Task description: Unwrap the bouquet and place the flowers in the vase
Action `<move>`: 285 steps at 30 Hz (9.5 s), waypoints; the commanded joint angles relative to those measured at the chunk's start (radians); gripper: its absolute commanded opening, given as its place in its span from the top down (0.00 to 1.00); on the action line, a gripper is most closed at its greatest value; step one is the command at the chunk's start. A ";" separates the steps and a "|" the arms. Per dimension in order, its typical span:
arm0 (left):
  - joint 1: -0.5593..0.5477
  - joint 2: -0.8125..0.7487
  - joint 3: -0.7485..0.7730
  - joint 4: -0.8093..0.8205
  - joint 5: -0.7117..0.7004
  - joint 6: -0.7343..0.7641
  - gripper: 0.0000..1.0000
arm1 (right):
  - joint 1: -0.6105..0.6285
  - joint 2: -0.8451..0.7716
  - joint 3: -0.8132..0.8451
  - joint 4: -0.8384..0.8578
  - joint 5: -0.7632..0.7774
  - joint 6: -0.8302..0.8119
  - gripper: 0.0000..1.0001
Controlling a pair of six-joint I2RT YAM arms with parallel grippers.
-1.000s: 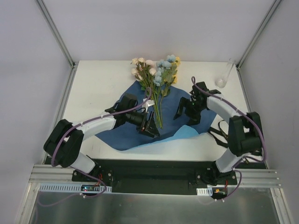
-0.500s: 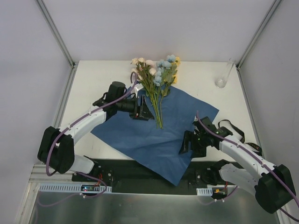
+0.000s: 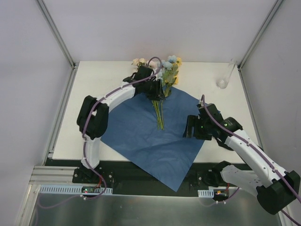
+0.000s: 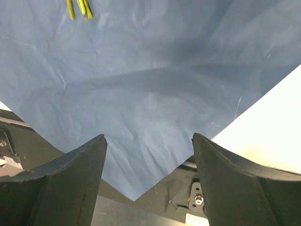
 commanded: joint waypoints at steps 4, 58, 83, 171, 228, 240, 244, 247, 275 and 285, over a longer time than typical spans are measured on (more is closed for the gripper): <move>-0.046 0.262 0.385 -0.198 -0.299 0.167 0.59 | -0.013 -0.056 0.050 -0.035 0.073 -0.112 0.23; -0.120 -0.036 0.252 -0.240 -0.090 0.228 1.00 | -0.271 0.442 0.309 0.600 -0.431 0.388 0.15; -0.130 -0.098 0.114 -0.169 -0.029 0.207 1.00 | -0.297 0.755 0.331 0.798 -0.332 0.607 0.46; 0.048 -0.398 -0.262 -0.102 0.103 0.388 0.24 | -0.698 0.817 0.895 1.517 0.289 -0.526 0.99; -0.046 -0.565 -0.300 -0.069 0.059 0.394 0.22 | -0.721 0.670 0.811 0.798 0.330 -0.339 0.03; -0.123 -0.606 -0.304 -0.075 0.025 0.409 0.19 | -0.630 0.389 0.583 0.151 0.568 -0.045 0.03; -0.124 -0.606 -0.304 -0.074 0.014 0.403 0.19 | -0.454 0.317 0.446 0.144 0.659 -0.040 0.03; -0.123 -0.605 -0.299 -0.082 -0.004 0.404 0.19 | -0.301 0.344 0.421 0.207 0.593 -0.008 0.03; -0.123 -0.559 -0.308 -0.089 -0.023 0.412 0.19 | -0.089 1.205 0.935 0.338 -0.130 0.133 0.64; -0.124 -0.539 -0.307 -0.088 -0.007 0.408 0.19 | -0.093 1.205 0.920 0.338 -0.113 0.113 0.62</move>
